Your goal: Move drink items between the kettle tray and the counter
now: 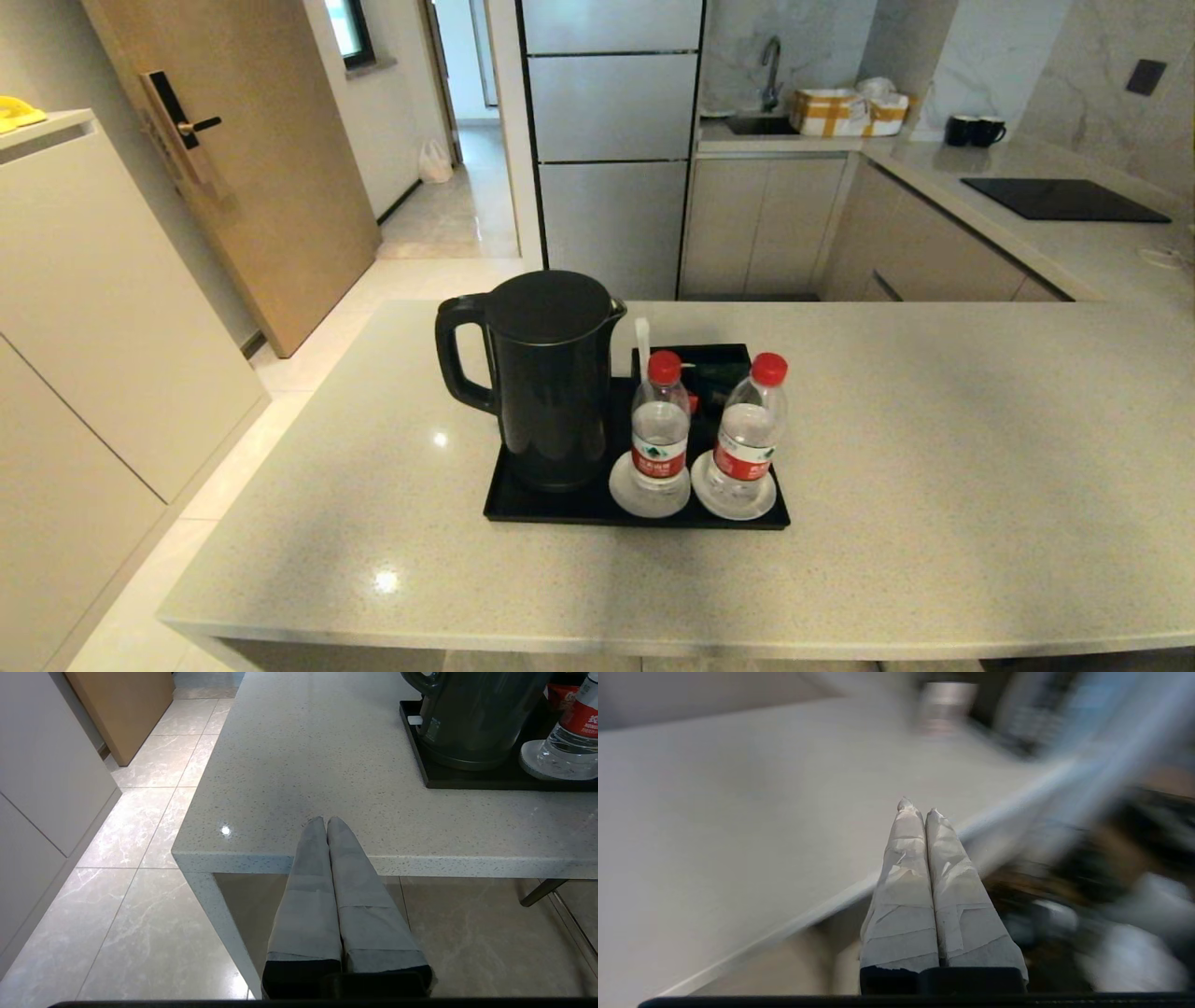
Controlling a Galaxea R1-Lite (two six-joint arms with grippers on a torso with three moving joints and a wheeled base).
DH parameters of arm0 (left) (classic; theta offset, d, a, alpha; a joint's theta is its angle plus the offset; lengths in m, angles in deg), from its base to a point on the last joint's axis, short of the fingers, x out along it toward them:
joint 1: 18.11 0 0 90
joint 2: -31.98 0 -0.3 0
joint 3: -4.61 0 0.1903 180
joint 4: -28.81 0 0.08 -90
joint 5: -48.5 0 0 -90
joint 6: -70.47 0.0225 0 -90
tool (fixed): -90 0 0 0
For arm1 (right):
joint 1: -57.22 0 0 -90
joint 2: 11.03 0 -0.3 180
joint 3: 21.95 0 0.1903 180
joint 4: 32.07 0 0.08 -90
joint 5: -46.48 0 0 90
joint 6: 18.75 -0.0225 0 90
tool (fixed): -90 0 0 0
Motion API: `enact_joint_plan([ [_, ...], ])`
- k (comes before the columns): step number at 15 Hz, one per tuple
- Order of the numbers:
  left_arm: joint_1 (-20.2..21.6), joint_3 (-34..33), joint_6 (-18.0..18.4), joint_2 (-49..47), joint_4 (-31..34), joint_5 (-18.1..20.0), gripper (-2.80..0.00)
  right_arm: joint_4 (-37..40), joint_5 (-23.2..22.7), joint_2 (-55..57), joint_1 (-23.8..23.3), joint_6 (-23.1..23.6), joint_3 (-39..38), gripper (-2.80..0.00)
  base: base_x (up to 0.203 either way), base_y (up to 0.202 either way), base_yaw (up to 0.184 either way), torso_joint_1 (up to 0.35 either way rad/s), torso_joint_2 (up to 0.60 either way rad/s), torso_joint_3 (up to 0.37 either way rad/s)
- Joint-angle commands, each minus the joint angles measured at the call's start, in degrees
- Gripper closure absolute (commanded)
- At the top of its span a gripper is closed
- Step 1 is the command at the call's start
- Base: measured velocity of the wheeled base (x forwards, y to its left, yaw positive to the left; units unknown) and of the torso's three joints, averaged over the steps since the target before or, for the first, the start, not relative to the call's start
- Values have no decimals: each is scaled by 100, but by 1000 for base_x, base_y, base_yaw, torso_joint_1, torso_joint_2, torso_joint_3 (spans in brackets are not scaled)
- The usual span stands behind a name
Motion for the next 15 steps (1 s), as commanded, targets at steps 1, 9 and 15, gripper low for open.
enact_joint_plan([
  [1,8,-9,1,-7,-1,3,0,144,-616,-240,16,-165,41,0,0,0,0,0,0,0],
  [9,2,-9,1,-7,-1,-4,0,1557,-2378,-1414,451,-893,-290,0,0,0,0,0,0,0],
  [15,0,-9,1,-7,-1,4,0,-2320,-3316,-1773,445,-22,-3950,0,0,0,0,0,0,0],
])
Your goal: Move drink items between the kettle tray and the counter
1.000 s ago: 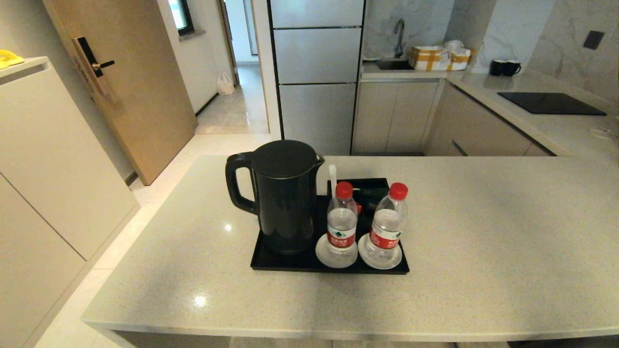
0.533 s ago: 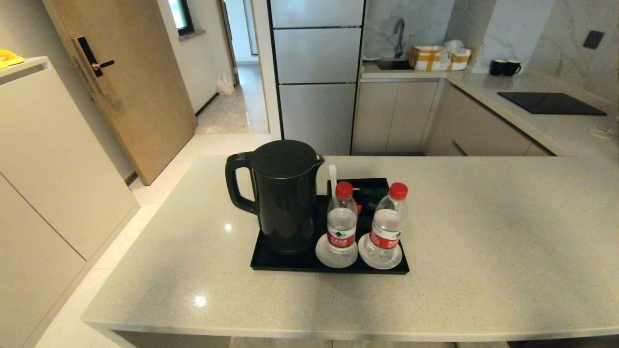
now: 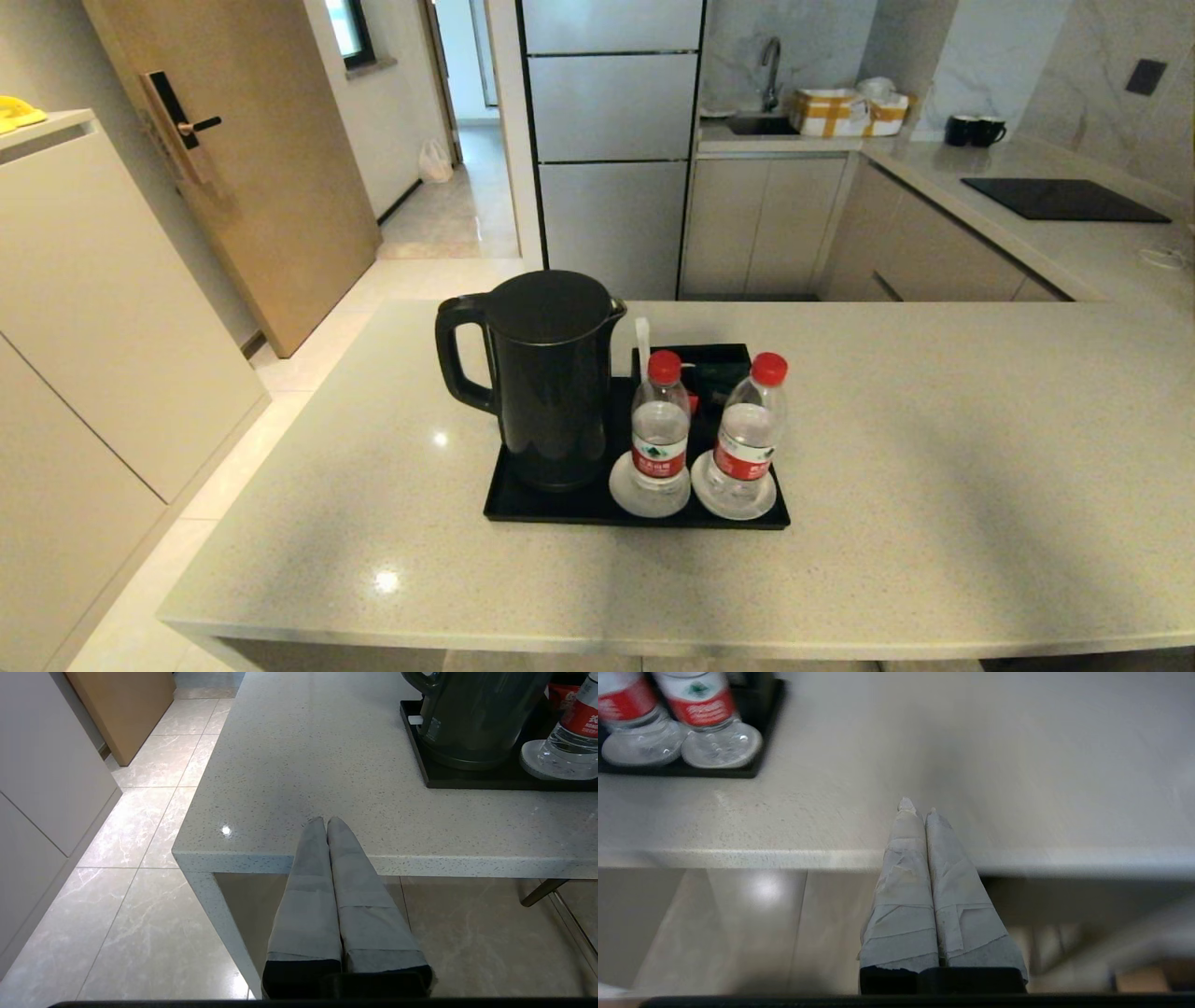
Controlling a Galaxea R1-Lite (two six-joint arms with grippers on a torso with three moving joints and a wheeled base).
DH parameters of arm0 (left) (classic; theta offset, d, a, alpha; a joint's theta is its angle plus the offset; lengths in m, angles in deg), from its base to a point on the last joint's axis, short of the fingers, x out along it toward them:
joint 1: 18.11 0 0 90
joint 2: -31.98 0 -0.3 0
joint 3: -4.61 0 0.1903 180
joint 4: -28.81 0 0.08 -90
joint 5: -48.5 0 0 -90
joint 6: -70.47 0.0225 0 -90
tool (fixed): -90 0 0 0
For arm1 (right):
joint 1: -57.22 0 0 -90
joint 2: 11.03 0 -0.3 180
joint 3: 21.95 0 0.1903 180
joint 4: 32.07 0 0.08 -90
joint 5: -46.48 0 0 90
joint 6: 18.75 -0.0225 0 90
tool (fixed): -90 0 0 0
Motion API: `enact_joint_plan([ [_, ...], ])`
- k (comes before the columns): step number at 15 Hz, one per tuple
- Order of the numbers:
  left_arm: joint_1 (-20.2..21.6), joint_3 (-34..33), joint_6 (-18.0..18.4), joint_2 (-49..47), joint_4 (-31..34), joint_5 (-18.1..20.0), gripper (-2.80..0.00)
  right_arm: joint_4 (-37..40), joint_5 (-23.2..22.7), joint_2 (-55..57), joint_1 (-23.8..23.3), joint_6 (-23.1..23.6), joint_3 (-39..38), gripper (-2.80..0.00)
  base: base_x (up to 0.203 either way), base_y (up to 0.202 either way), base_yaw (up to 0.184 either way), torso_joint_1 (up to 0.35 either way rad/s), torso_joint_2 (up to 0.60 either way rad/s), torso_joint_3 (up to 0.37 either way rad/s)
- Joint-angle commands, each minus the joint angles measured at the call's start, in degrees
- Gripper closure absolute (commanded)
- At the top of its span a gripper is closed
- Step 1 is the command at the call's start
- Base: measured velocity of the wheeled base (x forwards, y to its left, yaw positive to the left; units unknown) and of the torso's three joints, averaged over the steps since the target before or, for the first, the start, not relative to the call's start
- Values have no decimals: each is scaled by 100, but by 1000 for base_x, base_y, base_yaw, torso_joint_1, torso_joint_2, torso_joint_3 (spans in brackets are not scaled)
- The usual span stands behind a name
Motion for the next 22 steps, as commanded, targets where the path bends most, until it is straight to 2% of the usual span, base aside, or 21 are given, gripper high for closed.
enact_joint_plan([
  [1,2,-9,2,-7,-1,-7,0,-1039,-244,-121,3,-182,-618,0,0,0,0,0,0,0],
  [2,2,-9,2,-7,-1,-7,0,-1024,-225,-126,1,-725,-593,0,0,0,0,0,0,0],
  [3,2,-9,2,-7,-1,-7,0,-976,-211,-131,3,-987,-576,0,0,0,0,0,0,0],
  [5,2,-9,2,-7,-1,-7,0,-881,-250,-139,4,-384,-570,0,0,0,0,0,0,0],
  [6,2,-9,2,-7,-1,-7,0,-869,-265,-140,4,-354,-569,0,0,0,0,0,0,0],
  [10,2,-9,2,-7,-1,-7,0,-869,-265,-140,-4,-365,-569,0,0,0,0,0,0,0],
  [14,2,-9,2,-7,-1,-7,0,-884,-248,-140,4,-643,-569,0,0,0,0,0,0,0],
  [22,2,-9,2,-7,-1,-7,0,-886,-256,-140,4,-653,-569,0,0,0,0,0,0,0],
])
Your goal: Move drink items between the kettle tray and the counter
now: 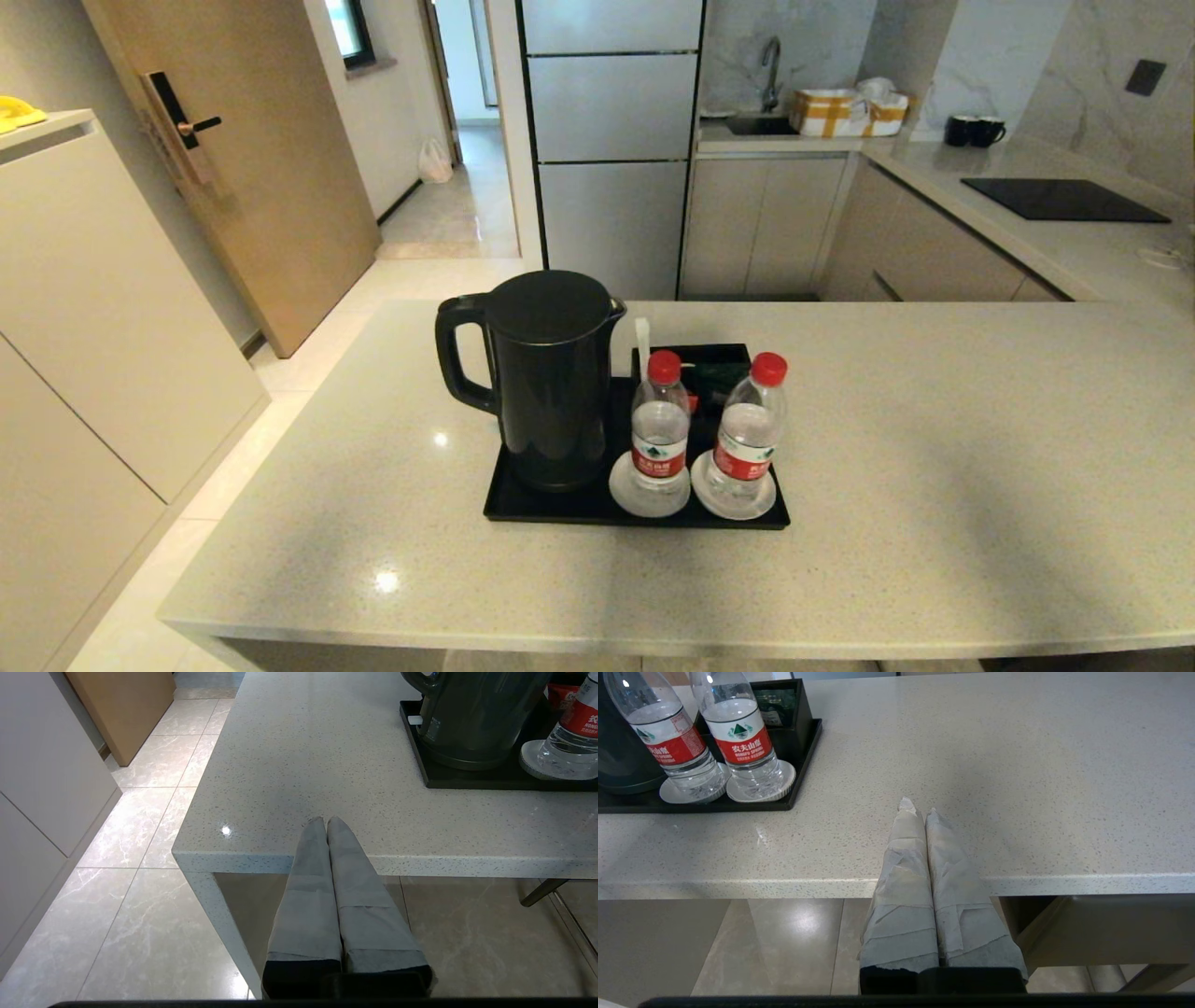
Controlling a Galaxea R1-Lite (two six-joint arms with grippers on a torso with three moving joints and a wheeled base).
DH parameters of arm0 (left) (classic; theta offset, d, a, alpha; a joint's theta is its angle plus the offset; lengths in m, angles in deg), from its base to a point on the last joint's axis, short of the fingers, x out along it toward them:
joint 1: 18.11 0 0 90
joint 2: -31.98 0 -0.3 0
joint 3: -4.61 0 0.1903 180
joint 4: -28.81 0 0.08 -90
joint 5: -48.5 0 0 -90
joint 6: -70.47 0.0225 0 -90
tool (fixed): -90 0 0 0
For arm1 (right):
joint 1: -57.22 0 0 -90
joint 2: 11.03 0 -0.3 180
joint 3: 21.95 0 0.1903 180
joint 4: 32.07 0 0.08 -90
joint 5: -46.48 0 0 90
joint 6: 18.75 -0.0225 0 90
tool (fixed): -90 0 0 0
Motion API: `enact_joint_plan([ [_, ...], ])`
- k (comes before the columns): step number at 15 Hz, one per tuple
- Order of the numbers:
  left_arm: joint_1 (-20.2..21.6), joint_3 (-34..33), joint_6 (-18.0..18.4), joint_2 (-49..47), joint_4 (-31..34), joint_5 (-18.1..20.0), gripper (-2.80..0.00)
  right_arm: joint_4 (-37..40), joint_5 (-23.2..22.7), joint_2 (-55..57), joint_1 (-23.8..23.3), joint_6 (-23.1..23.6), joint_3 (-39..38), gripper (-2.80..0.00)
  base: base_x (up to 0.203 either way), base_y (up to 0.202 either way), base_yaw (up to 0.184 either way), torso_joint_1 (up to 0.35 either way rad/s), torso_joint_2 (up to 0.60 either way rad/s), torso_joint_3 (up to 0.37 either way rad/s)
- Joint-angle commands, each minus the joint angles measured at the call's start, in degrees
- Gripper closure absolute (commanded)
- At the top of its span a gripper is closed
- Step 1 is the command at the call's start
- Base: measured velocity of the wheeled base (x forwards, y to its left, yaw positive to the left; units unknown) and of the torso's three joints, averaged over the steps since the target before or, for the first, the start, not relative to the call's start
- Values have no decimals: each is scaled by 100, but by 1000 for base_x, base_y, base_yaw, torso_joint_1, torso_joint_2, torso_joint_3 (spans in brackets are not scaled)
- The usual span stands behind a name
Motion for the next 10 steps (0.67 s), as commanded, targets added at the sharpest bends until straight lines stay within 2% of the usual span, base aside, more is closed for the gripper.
enact_joint_plan([
  [1,-5,-9,3,-7,-1,-3,0,-1,0,7,4,0,0,0,0,0,0,0,0,0],
  [10,-5,-9,3,-7,-1,-3,0,-1,0,-1,4,0,0,0,0,0,0,0,0,0],
])
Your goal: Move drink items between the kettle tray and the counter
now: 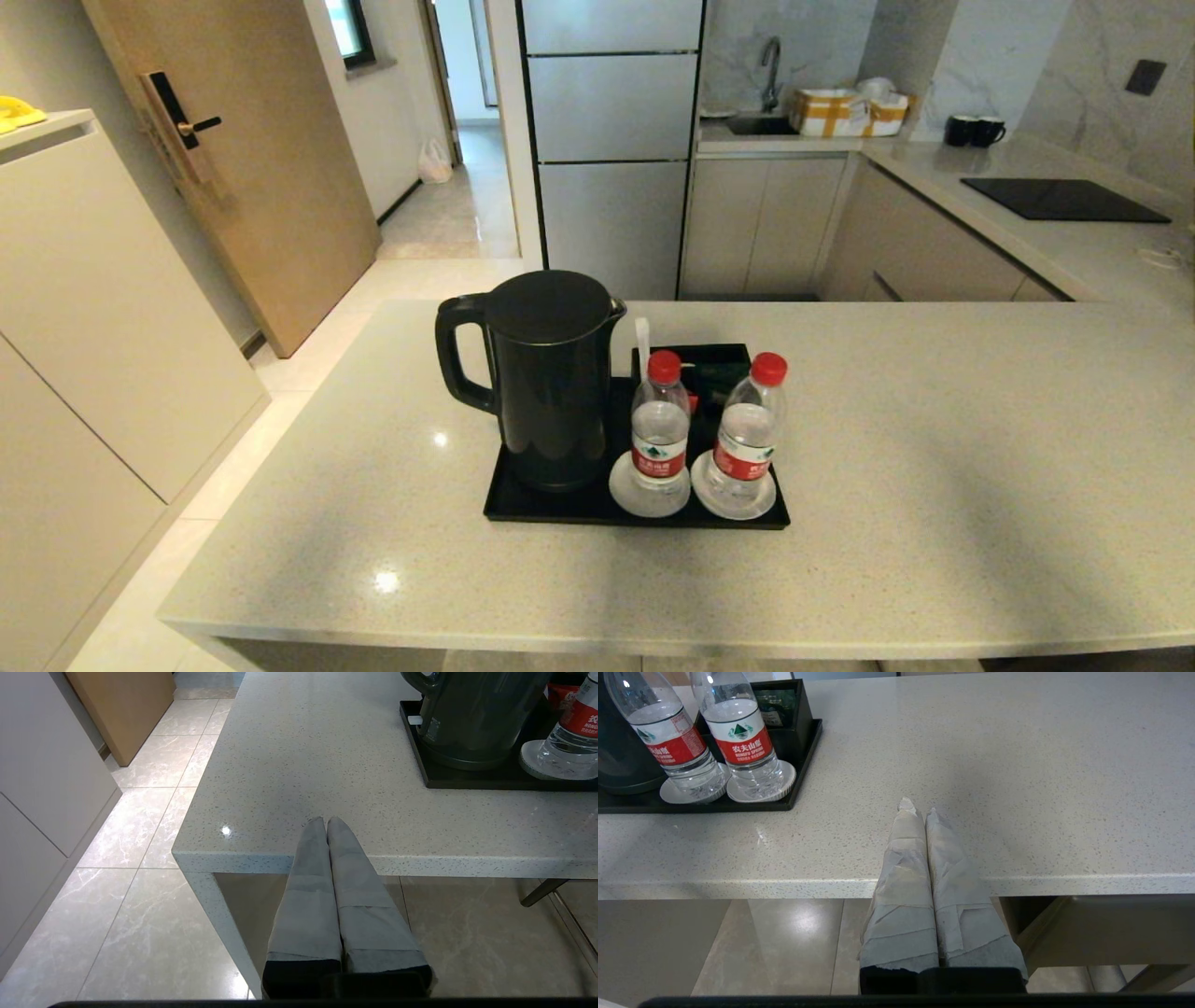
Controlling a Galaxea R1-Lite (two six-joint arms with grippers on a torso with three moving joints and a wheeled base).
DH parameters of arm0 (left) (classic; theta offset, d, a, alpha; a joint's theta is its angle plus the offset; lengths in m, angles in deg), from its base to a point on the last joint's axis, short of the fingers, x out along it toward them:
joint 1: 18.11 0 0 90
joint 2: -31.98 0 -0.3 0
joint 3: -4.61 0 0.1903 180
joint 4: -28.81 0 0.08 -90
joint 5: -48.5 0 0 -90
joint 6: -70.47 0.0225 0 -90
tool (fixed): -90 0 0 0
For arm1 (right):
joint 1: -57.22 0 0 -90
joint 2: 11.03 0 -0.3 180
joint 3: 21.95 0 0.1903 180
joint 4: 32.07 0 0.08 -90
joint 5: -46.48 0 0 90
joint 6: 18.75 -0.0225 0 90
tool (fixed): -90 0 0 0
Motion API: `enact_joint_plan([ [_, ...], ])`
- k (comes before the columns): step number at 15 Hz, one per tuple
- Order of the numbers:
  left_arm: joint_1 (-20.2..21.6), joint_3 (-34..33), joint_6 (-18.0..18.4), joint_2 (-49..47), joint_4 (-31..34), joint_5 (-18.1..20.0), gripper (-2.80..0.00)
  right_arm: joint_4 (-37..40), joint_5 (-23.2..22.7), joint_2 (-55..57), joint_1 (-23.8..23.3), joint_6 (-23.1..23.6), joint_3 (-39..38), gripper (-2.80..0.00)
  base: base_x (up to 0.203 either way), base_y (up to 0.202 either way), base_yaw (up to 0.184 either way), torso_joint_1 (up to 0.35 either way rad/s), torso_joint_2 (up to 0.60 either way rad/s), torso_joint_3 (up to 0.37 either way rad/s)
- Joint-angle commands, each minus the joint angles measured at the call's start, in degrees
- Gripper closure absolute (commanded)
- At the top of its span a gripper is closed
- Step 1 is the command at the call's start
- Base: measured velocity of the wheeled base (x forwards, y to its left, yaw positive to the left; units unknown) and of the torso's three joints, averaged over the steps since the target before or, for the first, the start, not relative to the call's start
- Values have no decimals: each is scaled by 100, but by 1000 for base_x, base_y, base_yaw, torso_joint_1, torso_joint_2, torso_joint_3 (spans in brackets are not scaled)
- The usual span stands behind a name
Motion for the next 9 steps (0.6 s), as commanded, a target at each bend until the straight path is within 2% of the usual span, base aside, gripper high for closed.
enact_joint_plan([
  [1,0,-9,2,-7,-1,-1,0,-1,0,-1,4,0,0,0,0,0,0,0,0,0],
  [9,0,-9,2,-7,-1,-1,0,-1,4,-1,4,0,0,0,0,0,0,0,0,0],
])
